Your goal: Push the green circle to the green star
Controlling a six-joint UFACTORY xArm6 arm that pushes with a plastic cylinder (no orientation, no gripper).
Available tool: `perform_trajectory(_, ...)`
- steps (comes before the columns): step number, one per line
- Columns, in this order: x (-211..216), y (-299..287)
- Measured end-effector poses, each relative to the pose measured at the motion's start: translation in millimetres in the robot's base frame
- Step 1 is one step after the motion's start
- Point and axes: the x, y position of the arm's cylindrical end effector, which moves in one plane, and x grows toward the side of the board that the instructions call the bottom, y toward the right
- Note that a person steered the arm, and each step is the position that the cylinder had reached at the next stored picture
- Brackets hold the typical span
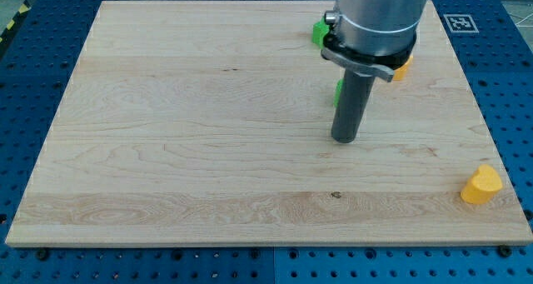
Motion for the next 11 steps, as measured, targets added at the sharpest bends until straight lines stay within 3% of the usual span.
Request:
perform_trajectory(3,-79,1)
perform_trajectory(5,-77,16)
perform_trajectory(9,-121,-11)
perform_trajectory(11,-110,-1)
